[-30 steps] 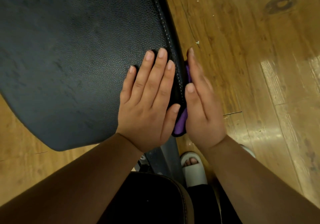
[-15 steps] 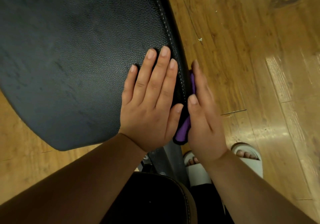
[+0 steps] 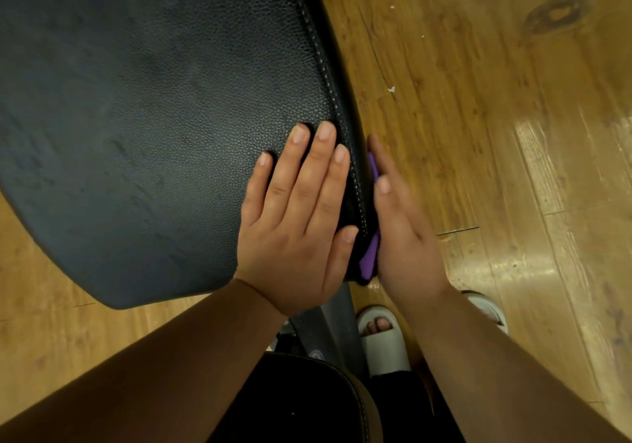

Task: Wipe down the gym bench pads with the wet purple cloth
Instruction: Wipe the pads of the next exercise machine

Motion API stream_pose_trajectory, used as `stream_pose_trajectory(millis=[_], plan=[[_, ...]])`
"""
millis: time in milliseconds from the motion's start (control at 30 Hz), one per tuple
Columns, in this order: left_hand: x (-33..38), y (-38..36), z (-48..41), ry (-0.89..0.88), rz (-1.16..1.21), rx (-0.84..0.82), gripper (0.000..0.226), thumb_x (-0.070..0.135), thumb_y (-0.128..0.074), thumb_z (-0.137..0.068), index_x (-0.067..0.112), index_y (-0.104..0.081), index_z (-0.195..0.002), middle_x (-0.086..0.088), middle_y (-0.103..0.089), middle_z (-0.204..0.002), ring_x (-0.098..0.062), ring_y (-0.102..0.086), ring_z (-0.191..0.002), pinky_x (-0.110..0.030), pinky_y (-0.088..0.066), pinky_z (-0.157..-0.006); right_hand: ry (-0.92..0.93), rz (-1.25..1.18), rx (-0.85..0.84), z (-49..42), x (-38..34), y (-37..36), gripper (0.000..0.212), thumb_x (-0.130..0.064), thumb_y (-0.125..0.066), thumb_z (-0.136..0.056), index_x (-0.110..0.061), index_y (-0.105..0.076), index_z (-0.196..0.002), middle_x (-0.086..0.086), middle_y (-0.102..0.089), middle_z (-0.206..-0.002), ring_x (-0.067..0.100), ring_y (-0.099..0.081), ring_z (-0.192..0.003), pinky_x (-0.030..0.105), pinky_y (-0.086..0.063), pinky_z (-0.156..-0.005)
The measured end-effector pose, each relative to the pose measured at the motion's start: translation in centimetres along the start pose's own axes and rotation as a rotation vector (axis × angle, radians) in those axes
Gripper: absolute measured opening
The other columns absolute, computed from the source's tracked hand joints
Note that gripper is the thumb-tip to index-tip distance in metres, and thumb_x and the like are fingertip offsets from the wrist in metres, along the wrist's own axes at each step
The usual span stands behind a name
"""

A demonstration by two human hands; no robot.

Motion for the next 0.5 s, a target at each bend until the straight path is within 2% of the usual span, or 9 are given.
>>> stream_pose_trajectory(millis=[67, 200, 267, 367, 500], plan=[[0.0, 0.0, 0.0, -0.004, 0.009, -0.001, 0.061, 0.036, -0.023, -0.097, 0.006, -0.017, -0.149, -0.016, -0.021, -0.154, -0.024, -0.004, -0.149, -0.045, -0.011, -0.120, -0.022, -0.033, -0.006, -1.2, -0.4, 0.1, 0.050, -0.035, -0.033, -0.100, -0.021, -0.035, -0.148, -0.010, -0.036, -0.153, -0.004, -0.029, -0.140, 0.032, -0.022, -0.120], [0.0, 0.1, 0.1, -0.011, 0.006, -0.010, 0.061, 0.037, -0.022, -0.098, 0.007, -0.015, -0.150, -0.015, -0.020, -0.155, -0.023, -0.005, -0.149, -0.045, -0.010, -0.120, 0.002, 0.028, 0.017, 0.5, -0.4, 0.1, 0.047, -0.035, -0.035, -0.101, -0.024, -0.033, -0.146, -0.017, -0.035, -0.151, -0.007, -0.028, -0.139, 0.018, -0.022, -0.116], [0.0, 0.1, 0.0, -0.008, 0.003, -0.015, 0.061, 0.038, -0.022, -0.098, 0.007, -0.015, -0.151, -0.014, -0.020, -0.155, -0.023, -0.006, -0.149, -0.045, -0.011, -0.120, 0.034, 0.082, 0.024, 1.8, -0.3, 0.3, 0.047, -0.036, -0.038, -0.099, -0.027, -0.031, -0.144, -0.022, -0.035, -0.147, -0.006, -0.028, -0.139, 0.015, -0.023, -0.113], [0.0, 0.2, -0.1, -0.002, 0.011, -0.033, 0.062, 0.038, -0.024, -0.098, 0.007, -0.015, -0.151, -0.013, -0.020, -0.155, -0.024, -0.007, -0.150, -0.045, -0.011, -0.120, 0.007, 0.145, 0.011, 2.4, -0.8, 0.8, 0.046, -0.034, -0.043, -0.098, -0.031, -0.030, -0.143, -0.022, -0.036, -0.147, -0.007, -0.029, -0.138, 0.019, -0.025, -0.115], [0.1, 0.6, -0.2, 0.004, 0.011, -0.083, 0.062, 0.037, -0.025, -0.099, 0.006, -0.015, -0.151, -0.013, -0.018, -0.156, -0.028, -0.012, -0.147, -0.046, -0.011, -0.120, -0.086, 0.213, -0.011, 2.6, -2.3, 1.5, 0.051, -0.029, -0.046, -0.099, -0.025, -0.032, -0.148, -0.012, -0.037, -0.152, -0.006, -0.030, -0.138, 0.025, -0.025, -0.117]])
Point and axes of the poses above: each hand's wrist, its own z-axis away from the middle knuckle, its own y-axis out of the back of the hand, x = y × z, the point moved 3 cm from there along -z, towards the middle knuckle
